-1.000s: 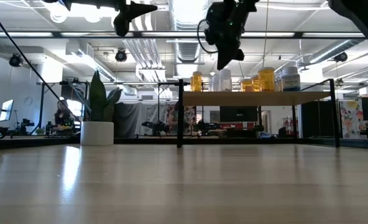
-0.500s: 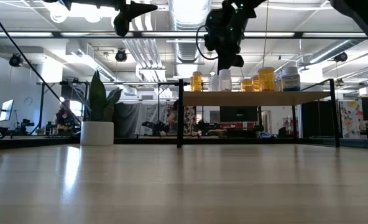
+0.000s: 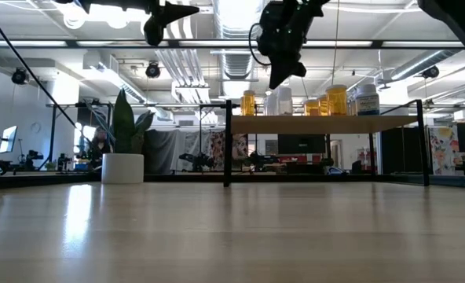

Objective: Pick and place medicine bottles onto shelf by color
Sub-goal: Adjust the pill bottles on the shelf

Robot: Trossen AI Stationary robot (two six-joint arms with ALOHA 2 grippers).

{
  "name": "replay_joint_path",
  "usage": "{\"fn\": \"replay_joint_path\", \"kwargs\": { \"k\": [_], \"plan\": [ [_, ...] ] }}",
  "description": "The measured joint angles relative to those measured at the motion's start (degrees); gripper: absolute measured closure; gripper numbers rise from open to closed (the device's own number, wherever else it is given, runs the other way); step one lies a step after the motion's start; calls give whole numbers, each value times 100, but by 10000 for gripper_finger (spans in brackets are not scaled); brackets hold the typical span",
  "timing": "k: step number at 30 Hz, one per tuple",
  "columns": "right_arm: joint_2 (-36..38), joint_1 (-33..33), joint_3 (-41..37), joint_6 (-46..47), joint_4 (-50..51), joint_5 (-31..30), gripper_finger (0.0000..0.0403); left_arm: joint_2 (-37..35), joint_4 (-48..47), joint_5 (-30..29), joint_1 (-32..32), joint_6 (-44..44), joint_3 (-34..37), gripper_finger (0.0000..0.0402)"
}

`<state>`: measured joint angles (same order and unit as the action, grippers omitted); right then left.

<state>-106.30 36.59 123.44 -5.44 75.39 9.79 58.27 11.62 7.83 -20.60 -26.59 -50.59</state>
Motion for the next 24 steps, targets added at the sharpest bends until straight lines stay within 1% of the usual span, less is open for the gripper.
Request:
{"fn": "replay_joint_path", "kwargs": {
  "k": [2,8,16,24],
  "plan": [
    [-45,110,-15,163,-183,-229,394,5,-6,-1,0,0,12,275],
    [-295,517,-37,492,-421,-266,394,5,-4,-1,0,-1,2,275],
    [-482,572,-18,436,-508,-125,394,5,-6,-1,0,-2,2,275],
    [-516,626,-5,487,-896,-369,394,3,-7,-1,-2,-2,1,275]
  ]
}}
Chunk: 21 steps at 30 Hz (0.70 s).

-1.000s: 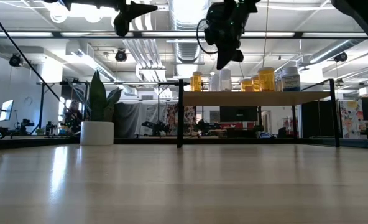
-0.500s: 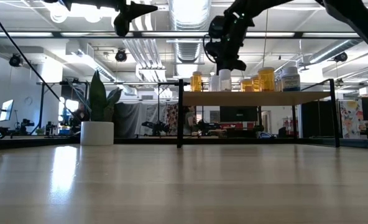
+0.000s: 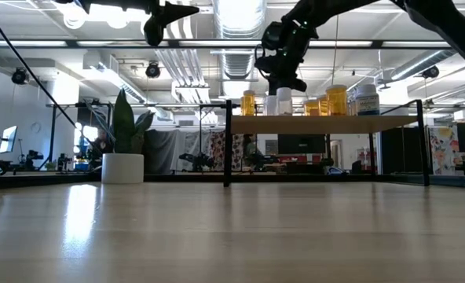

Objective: Pick and place medicine bottles onto shelf by color
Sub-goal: Adjust the pill bottles on the shelf

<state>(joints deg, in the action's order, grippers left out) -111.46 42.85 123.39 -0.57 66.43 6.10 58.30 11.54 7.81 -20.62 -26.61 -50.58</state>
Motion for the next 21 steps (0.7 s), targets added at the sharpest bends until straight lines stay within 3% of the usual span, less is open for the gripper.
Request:
{"fn": "replay_joint_path", "kwargs": {
  "k": [14,19,21],
  "plan": [
    [137,-14,369,178,-138,-35,394,2,-1,0,0,0,-4,275],
    [408,-165,690,4,635,49,394,0,-1,0,0,-2,3,275],
    [542,-254,719,-262,1116,404,394,0,-1,0,0,-2,3,275]
  ]
}}
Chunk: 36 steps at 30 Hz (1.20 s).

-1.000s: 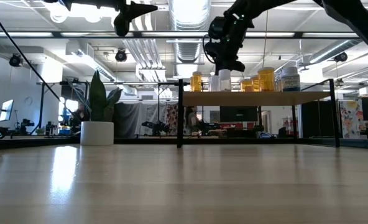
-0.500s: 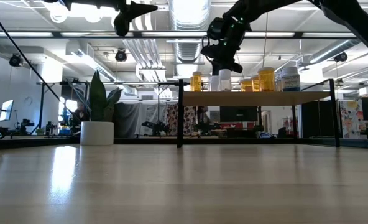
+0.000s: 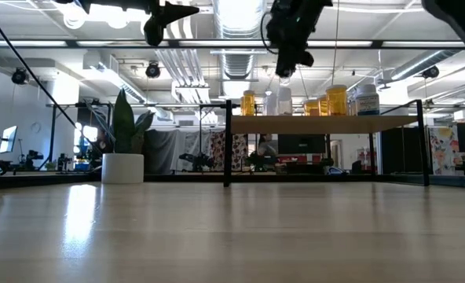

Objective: Pick and place medicine bottles onto shelf by color
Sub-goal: Adjust the pill bottles on the shelf

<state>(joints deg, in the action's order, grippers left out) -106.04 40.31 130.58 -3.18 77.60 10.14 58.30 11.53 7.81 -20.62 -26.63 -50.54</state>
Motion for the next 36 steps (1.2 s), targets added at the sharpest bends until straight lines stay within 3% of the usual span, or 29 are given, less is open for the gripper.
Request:
{"fn": "replay_joint_path", "kwargs": {
  "k": [5,11,19,36],
  "plan": [
    [312,-413,-127,-725,936,1254,394,2,2,0,0,2,1,275],
    [228,-1010,-485,-857,780,979,394,4,13,-11,1,42,-2,275],
    [82,-1055,-936,-927,741,288,394,7,4,-24,0,11,-9,275],
    [108,-1029,-1300,-662,90,135,394,0,7,46,2,4,-11,275]
  ]
}}
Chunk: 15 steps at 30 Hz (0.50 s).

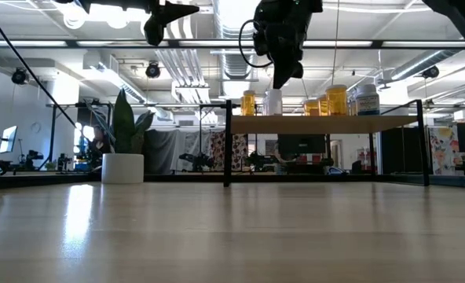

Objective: Pick and place medicine bottles onto shelf by color
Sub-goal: Adjust the pill bottles on the shelf

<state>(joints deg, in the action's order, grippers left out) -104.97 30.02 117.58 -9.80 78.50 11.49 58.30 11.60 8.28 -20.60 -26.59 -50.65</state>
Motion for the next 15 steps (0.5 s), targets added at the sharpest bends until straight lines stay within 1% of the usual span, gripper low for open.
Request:
{"fn": "replay_joint_path", "kwargs": {
  "k": [4,9,12,15],
  "plan": [
    [50,0,8,-15,15,-9,394,0,0,2,-1,-2,2,275],
    [273,141,389,27,131,3,394,0,2,4,0,-2,0,275],
    [445,471,511,170,255,-255,394,-2,2,4,0,-4,0,275],
    [498,995,464,280,578,-526,394,-1,2,6,-1,-7,0,275]
  ]
}}
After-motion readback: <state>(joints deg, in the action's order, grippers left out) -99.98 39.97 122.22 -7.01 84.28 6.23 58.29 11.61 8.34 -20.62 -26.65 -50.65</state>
